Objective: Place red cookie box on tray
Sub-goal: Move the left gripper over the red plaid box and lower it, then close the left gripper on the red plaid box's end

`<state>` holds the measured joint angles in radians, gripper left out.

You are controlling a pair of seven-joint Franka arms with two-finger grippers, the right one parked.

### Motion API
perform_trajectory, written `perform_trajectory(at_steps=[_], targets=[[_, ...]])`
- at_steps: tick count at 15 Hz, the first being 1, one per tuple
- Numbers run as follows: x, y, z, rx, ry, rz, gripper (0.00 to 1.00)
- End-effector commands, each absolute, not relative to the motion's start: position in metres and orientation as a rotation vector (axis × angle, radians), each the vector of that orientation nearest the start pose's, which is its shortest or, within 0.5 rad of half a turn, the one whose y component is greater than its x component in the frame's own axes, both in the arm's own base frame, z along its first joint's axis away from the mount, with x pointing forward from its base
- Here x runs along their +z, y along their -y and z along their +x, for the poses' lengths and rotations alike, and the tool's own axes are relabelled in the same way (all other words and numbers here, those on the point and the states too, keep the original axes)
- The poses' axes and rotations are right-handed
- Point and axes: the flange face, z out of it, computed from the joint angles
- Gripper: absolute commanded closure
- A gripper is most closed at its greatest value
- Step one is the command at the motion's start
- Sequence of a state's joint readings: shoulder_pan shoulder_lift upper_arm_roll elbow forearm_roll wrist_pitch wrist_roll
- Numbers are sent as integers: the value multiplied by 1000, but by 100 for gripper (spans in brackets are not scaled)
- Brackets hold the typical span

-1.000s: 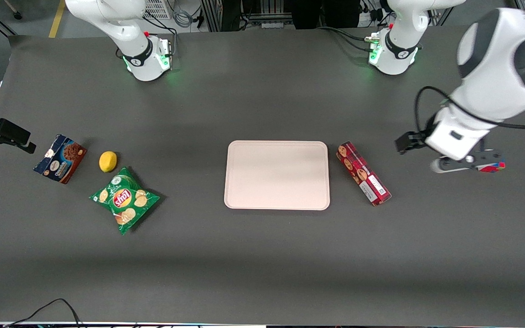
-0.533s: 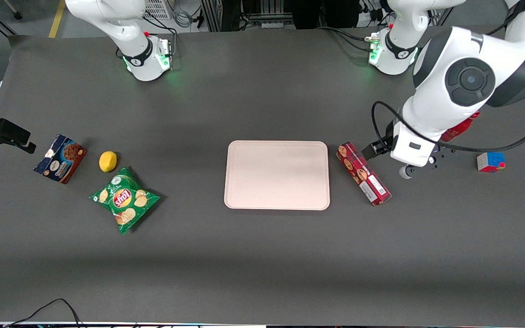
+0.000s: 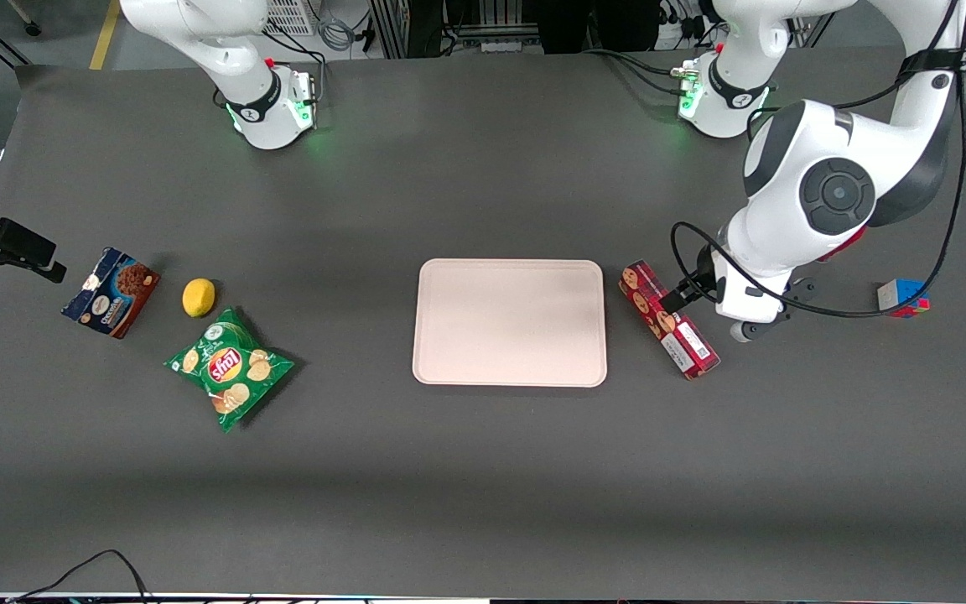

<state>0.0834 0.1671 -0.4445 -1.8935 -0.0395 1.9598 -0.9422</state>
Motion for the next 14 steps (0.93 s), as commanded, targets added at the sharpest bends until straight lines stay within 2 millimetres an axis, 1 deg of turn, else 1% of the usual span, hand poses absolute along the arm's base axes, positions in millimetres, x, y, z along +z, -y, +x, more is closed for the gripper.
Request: perform_trajectory(at_steps=[1, 3, 7, 9, 10, 14], targets=[[382, 199, 542, 174, 943, -3011, 0], [362, 198, 546, 166, 910, -3017, 0], [320, 200, 554, 192, 915, -3037, 0], [300, 198, 558, 155, 848, -3024, 0], [292, 198, 559, 150, 834, -3026, 0], [275, 194, 560, 166, 833, -3019, 0]])
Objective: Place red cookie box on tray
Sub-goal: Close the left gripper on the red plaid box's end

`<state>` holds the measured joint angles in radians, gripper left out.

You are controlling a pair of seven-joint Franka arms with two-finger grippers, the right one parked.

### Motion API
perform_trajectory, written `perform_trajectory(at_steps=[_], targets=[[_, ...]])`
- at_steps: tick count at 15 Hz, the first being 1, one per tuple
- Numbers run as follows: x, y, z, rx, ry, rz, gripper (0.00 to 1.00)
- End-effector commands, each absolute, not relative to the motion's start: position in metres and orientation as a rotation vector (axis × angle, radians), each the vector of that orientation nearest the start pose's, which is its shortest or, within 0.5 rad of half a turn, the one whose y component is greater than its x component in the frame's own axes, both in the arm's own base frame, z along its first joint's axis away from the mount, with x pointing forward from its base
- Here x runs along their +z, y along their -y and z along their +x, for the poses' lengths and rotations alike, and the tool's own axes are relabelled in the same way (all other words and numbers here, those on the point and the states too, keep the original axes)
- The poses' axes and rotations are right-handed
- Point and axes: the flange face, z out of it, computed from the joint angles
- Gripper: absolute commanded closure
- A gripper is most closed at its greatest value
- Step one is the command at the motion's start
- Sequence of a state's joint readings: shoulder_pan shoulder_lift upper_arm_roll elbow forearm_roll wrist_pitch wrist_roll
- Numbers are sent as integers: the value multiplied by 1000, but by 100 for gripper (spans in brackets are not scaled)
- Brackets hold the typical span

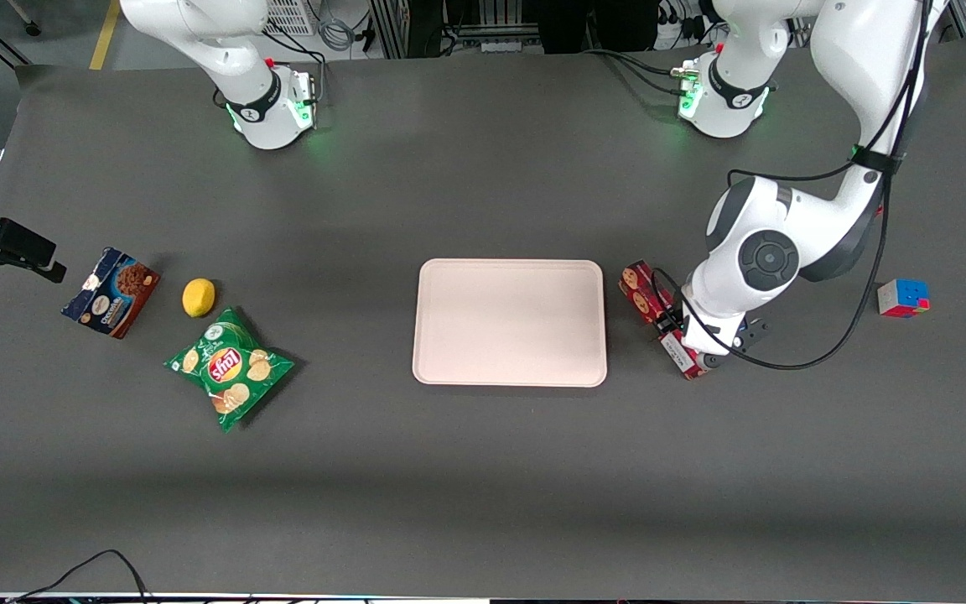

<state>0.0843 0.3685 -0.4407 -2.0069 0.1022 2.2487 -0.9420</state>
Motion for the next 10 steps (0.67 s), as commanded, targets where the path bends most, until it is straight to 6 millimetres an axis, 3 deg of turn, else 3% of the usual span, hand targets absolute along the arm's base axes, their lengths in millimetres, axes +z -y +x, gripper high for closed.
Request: perform_trajectory(at_steps=[1, 6, 10], targets=[[271, 194, 561, 154, 812, -3018, 0], [242, 184, 553, 115, 812, -3031, 0], [233, 184, 551, 137, 811, -3029, 0]])
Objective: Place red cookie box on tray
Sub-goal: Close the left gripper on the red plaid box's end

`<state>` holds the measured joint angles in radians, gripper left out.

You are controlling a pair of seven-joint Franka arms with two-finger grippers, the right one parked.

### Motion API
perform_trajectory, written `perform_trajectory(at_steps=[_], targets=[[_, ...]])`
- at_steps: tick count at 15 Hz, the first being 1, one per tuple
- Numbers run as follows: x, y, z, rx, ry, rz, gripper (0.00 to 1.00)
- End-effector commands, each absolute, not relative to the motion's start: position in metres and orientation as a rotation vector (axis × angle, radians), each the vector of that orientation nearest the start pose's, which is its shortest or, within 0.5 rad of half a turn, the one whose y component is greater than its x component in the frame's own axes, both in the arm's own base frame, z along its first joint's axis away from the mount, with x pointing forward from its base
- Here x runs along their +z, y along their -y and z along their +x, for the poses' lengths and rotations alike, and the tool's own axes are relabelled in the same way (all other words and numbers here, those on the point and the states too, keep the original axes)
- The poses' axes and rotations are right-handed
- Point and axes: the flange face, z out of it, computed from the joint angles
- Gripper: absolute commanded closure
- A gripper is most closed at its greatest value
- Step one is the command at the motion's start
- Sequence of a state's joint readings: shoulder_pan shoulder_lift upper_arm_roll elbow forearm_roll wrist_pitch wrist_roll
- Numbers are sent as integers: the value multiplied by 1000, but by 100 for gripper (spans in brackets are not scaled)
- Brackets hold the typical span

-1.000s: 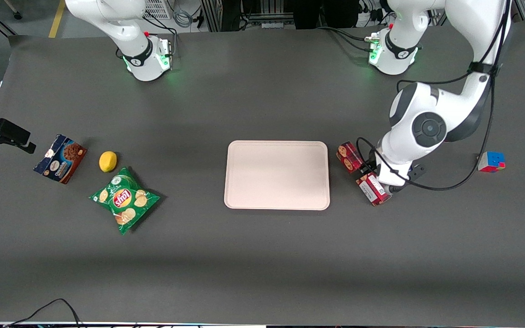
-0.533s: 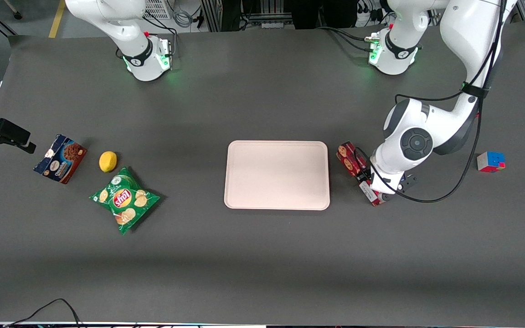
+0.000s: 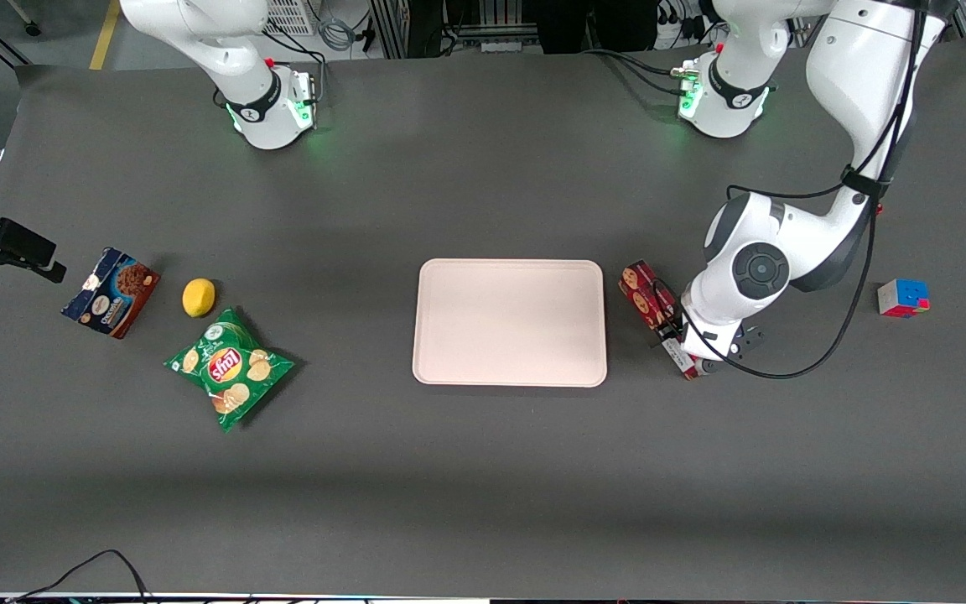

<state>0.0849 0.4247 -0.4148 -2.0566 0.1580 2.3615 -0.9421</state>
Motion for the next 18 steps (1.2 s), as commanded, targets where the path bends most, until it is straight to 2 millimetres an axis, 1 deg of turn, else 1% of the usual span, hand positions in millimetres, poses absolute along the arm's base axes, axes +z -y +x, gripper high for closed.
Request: perform_trajectory(at_steps=[1, 2, 4, 8, 9, 10, 11, 12, 14, 15, 17, 18], targets=[[231, 185, 551, 143, 809, -3030, 0], [225, 185, 548, 160, 807, -3026, 0], [221, 185, 545, 160, 808, -3028, 2], [218, 186, 541, 167, 800, -3028, 1], [218, 186, 540, 166, 800, -3027, 2], [217, 186, 539, 171, 799, -3026, 6], [217, 186, 539, 171, 799, -3026, 14], [216, 188, 538, 170, 797, -3028, 25], [214, 189, 537, 172, 794, -3029, 50], [214, 189, 536, 174, 793, -3028, 60], [214, 191, 535, 183, 787, -3024, 66], [214, 191, 535, 181, 788, -3025, 70]])
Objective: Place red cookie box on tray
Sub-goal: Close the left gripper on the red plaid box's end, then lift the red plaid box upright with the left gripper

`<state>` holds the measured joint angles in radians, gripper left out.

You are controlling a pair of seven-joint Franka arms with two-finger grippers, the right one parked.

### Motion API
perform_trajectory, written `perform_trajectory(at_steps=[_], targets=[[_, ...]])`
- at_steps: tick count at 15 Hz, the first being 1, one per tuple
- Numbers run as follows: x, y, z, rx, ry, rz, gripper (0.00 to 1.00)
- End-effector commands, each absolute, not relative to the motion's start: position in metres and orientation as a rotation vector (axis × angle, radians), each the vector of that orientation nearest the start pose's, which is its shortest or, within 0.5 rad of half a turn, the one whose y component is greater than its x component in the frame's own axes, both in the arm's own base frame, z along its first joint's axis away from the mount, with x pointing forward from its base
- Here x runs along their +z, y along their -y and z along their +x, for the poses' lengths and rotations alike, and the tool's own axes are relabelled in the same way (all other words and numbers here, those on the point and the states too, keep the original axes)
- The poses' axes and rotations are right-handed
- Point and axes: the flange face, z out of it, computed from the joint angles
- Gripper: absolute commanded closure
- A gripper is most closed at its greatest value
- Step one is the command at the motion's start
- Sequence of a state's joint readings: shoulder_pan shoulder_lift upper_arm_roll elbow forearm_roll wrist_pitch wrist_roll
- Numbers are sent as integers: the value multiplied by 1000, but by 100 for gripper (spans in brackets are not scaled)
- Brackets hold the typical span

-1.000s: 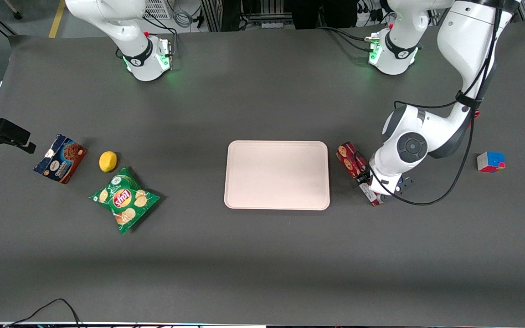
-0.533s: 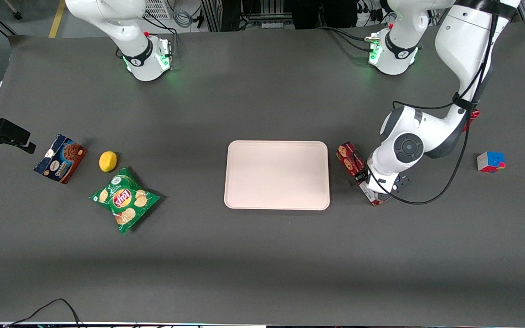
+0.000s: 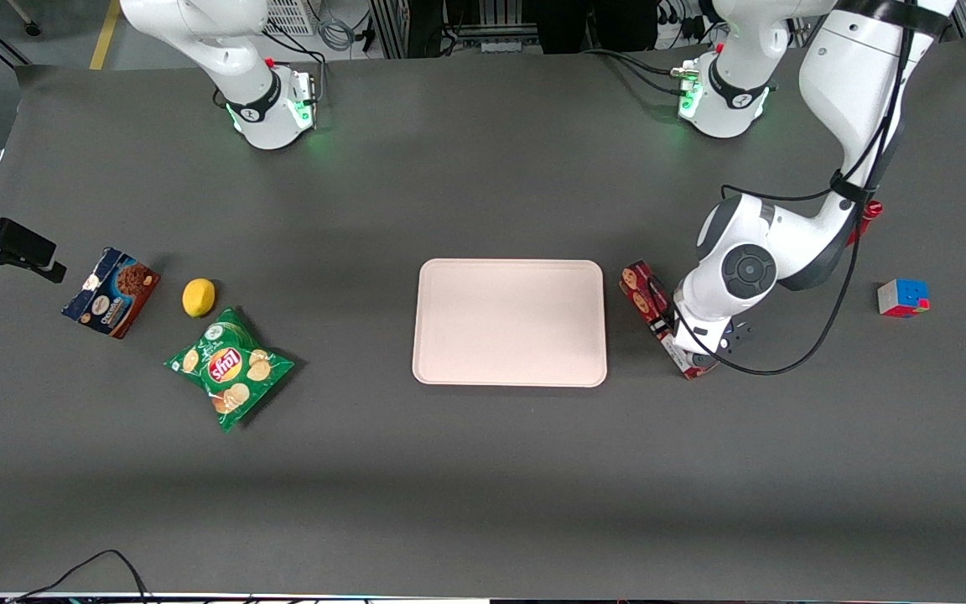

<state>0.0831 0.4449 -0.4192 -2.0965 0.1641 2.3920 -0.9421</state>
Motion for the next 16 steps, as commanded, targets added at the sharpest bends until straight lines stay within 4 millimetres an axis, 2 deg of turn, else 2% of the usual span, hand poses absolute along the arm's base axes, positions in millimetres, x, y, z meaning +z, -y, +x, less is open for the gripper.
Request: perform_trajectory(at_steps=[1, 3, 5, 6, 9, 11, 16], targets=[[216, 193, 535, 175, 782, -3029, 81], [223, 194, 540, 169, 755, -3037, 83], [245, 194, 552, 175, 754, -3017, 90], [261, 194, 557, 198, 744, -2991, 90], [324, 194, 566, 142, 708, -2982, 86], [364, 194, 571, 121, 650, -3011, 89], [461, 191, 585, 258, 648, -3001, 88]])
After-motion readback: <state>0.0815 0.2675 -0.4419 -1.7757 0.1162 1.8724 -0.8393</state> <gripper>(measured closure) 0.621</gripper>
